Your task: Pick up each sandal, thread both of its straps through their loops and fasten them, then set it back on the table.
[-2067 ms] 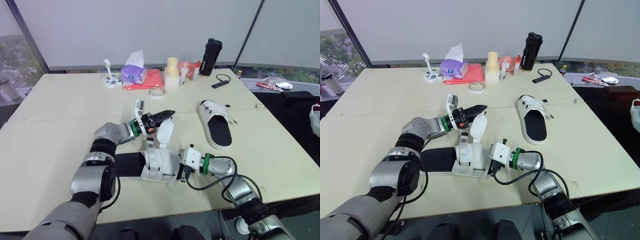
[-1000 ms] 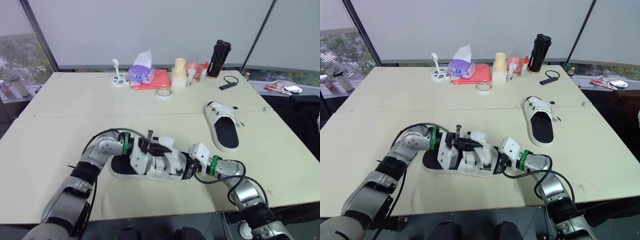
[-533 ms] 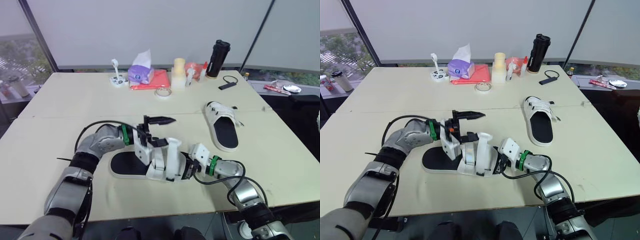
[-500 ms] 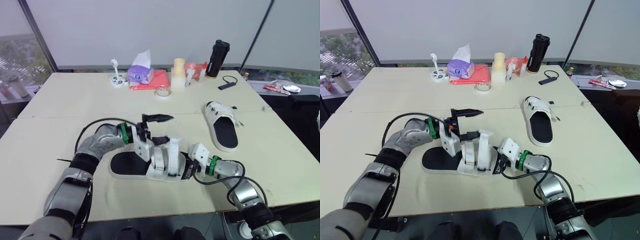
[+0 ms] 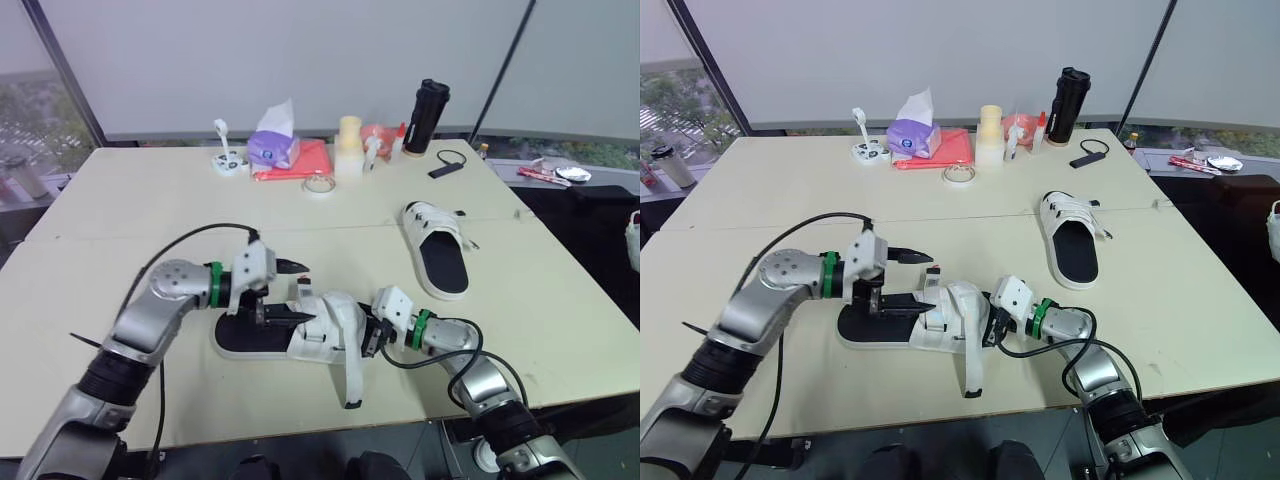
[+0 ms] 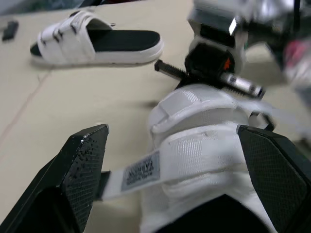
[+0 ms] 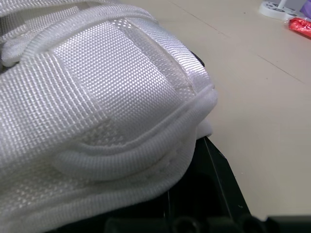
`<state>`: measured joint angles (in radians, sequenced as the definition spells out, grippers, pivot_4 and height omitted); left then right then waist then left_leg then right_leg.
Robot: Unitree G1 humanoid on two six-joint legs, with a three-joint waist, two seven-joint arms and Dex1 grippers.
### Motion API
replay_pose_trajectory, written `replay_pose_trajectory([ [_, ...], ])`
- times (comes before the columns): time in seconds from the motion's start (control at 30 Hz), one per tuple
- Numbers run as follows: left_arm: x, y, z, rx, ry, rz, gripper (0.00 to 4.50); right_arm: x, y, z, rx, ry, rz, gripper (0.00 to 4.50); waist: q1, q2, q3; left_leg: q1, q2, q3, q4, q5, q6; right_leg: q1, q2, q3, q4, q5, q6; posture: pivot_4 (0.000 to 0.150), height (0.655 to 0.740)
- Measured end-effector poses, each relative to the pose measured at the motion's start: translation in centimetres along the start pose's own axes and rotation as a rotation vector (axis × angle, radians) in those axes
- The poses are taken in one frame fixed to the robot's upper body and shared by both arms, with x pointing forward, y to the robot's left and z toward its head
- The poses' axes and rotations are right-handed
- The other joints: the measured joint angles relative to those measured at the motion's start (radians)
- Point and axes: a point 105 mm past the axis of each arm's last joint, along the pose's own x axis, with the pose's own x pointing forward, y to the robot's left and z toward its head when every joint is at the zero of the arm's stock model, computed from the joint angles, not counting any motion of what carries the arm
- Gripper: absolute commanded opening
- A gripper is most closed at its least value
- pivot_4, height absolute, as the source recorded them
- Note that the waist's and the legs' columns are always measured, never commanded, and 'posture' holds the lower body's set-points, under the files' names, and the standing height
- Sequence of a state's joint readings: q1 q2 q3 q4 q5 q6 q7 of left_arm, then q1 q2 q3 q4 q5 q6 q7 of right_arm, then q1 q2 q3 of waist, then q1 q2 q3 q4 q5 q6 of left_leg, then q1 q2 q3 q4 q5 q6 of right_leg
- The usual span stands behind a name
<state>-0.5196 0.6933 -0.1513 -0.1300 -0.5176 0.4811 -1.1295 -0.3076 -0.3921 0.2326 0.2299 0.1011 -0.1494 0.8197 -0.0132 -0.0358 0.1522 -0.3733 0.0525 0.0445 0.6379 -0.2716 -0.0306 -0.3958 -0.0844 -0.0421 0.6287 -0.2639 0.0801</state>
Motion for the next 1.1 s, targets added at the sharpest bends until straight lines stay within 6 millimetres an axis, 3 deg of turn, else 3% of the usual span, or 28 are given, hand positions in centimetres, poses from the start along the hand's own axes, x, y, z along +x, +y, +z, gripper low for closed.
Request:
replay_pose_trajectory([
  [0.13,-1.4,-3.7,1.1,-0.170,0.022,-0.152,4.40,0.1,0.1,-0.1,0.001,0.000,0.005,0.00,-0.001,0.001,0.000,0.001,0.000,0.000,0.000,0.000,0.000,0.000,0.000,0.001,0.000,0.000,0.000,0.150,0.7400],
  [0.23,-2.1,-7.1,-1.1,-0.371,0.073,-0.245,4.40,0.1,0.2,-0.1,0.001,-0.001,0.007,0.00,-0.002,0.001,0.000,0.002,0.000,0.000,-0.001,0.000,0.000,0.000,0.000,0.002,0.000,-0.001,-0.001,0.150,0.7400],
  [0.3,-2.1,-8.3,-2.0,-0.463,0.081,-0.256,4.40,0.0,0.1,-0.3,0.005,0.004,0.001,0.00,0.003,0.000,0.000,0.001,0.000,-0.001,0.000,0.000,0.000,0.000,0.000,0.001,0.000,-0.001,-0.003,0.150,0.7400],
  [0.43,-1.0,-8.7,-3.2,-0.543,0.059,-0.203,4.40,-0.1,0.1,-0.7,0.016,0.013,-0.004,0.00,0.004,-0.002,-0.001,0.001,-0.001,-0.003,0.000,0.000,0.000,0.001,-0.003,0.001,-0.001,-0.002,-0.003,0.150,0.7400],
  [0.7,3.4,-10.4,-4.6,-0.670,0.042,-0.206,4.40,-1.0,0.4,-0.5,0.007,0.031,-0.002,0.00,0.016,0.000,-0.001,-0.001,-0.002,-0.004,-0.001,0.000,0.000,0.001,-0.003,0.001,-0.005,-0.002,-0.003,0.150,0.7400],
  [1.1,7.0,-10.2,-5.1,-0.727,0.024,-0.151,4.40,-1.7,0.5,-0.7,0.008,0.063,-0.001,0.00,0.029,0.001,-0.002,-0.001,-0.005,-0.004,-0.003,-0.001,0.001,0.005,-0.004,0.001,-0.014,-0.002,-0.003,0.150,0.7400],
])
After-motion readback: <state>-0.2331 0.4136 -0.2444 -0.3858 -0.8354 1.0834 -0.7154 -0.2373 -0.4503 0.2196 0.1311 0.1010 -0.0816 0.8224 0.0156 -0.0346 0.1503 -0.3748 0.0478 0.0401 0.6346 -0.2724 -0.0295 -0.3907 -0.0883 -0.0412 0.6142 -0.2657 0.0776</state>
